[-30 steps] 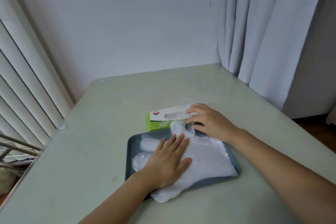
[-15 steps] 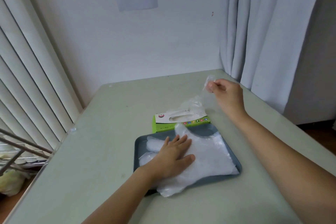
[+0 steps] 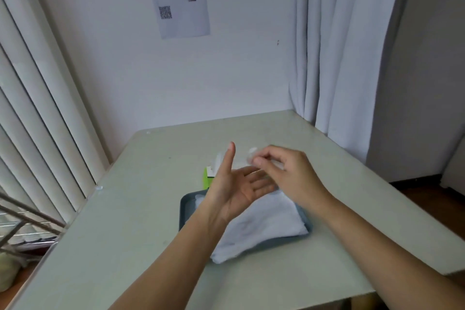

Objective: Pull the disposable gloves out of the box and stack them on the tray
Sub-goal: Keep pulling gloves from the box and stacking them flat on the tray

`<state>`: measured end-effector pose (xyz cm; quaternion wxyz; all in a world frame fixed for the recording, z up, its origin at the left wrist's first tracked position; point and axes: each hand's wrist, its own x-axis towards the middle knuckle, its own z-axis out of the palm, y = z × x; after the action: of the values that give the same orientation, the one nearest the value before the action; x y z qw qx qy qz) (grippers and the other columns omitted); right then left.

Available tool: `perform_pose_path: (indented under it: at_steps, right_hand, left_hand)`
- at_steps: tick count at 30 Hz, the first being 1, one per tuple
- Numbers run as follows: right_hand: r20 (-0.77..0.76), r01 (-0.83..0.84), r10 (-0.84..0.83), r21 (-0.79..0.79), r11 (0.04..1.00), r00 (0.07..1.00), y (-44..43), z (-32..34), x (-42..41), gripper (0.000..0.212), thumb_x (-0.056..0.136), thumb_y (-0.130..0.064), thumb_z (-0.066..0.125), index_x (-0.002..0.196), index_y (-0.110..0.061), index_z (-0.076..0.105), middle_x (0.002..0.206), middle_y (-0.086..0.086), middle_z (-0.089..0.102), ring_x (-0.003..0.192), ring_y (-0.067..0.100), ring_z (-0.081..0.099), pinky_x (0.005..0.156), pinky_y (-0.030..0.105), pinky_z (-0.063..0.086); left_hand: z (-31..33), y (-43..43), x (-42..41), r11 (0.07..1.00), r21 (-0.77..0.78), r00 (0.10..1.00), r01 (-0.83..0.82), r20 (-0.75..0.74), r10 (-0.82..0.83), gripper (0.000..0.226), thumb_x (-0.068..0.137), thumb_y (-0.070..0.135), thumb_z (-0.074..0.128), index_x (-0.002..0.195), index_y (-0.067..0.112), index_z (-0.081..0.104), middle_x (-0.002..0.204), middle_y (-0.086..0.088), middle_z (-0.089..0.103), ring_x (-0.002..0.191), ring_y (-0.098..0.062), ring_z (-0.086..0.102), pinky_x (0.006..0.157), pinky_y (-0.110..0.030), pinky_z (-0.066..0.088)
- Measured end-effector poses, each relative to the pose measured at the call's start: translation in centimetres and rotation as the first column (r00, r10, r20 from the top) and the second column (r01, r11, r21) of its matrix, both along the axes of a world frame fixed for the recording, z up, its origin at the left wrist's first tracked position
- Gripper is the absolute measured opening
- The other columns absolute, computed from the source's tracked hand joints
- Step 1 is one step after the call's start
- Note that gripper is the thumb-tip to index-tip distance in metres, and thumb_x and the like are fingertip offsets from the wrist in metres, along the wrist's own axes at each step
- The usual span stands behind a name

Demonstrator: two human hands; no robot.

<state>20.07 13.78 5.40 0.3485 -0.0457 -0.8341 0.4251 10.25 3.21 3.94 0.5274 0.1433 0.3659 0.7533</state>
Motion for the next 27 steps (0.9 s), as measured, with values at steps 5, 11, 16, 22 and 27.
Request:
perform_pose_path:
  at_steps: [5, 11, 16, 22, 27]
  right_hand:
    - [0.145, -0.186, 0.179, 0.036, 0.982, 0.973, -2.5, -1.6, 2.9, 0.008, 0.089, -0.021, 0.067, 0.088, -0.023, 0.074, 0.091, -0.022, 0.072, 0.092, -0.005, 0.065, 0.083, 0.009, 0.044]
    - [-0.053, 0.114, -0.136, -0.306, 0.945, 0.989, -0.1, -2.3, 4.4, 0.012, 0.086, -0.026, 0.068, 0.084, -0.016, 0.075, 0.086, -0.005, 0.075, 0.088, 0.010, 0.069, 0.084, 0.021, 0.050]
    - [0.173, 0.091, 0.083, -0.800, 0.593, 0.981, 2.8, -2.9, 4.0, 0.050, 0.084, -0.047, 0.059, 0.106, -0.002, 0.067, 0.108, 0.018, 0.070, 0.088, 0.021, 0.069, 0.086, 0.033, 0.054]
    - [0.036, -0.074, 0.442, -0.971, 0.229, 0.896, 2.4, -2.1, 3.7, 0.067, 0.074, -0.058, 0.059, 0.100, 0.002, 0.072, 0.101, 0.015, 0.072, 0.079, 0.022, 0.071, 0.068, 0.031, 0.060]
    - [0.052, -0.075, 0.368, -0.944, 0.322, 0.928, 1.6, -1.2, 2.7, 0.028, 0.061, -0.023, 0.078, 0.082, -0.004, 0.075, 0.076, 0.009, 0.071, 0.057, 0.016, 0.068, 0.055, 0.020, 0.055]
  left_hand:
    - [-0.1, -0.3, 0.6, 0.999, -0.020, 0.998, -0.029, 0.053, 0.030, 0.025, 0.092, 0.022, 0.048, 0.107, 0.004, 0.058, 0.096, -0.021, 0.065, 0.086, -0.030, 0.066, 0.078, -0.038, 0.057]
    - [0.5, -2.2, 0.2, 1.000, -0.003, 1.000, 0.028, 0.001, -0.028, 0.036, 0.087, 0.002, 0.048, 0.119, -0.006, 0.064, 0.123, -0.028, 0.057, 0.112, -0.036, 0.057, 0.094, -0.045, 0.051]
    - [1.2, -4.8, -1.2, 0.983, 0.052, 0.969, 0.177, -0.182, -0.165, 0.068, 0.059, 0.005, 0.087, 0.123, -0.001, 0.063, 0.131, -0.019, 0.053, 0.112, -0.028, 0.057, 0.103, -0.042, 0.043]
    - [1.8, -6.9, -3.0, 0.941, -0.075, 0.885, 0.331, -0.321, -0.337, 0.049, 0.073, 0.011, 0.079, 0.118, -0.001, 0.066, 0.096, -0.013, 0.072, 0.082, -0.018, 0.070, 0.074, -0.028, 0.057]
    - [1.7, -7.7, -3.9, 0.900, -0.275, 0.745, 0.338, -0.506, -0.435, 0.054, 0.073, 0.021, 0.082, 0.121, 0.003, 0.066, 0.125, -0.020, 0.062, 0.111, -0.028, 0.063, 0.093, -0.041, 0.052]
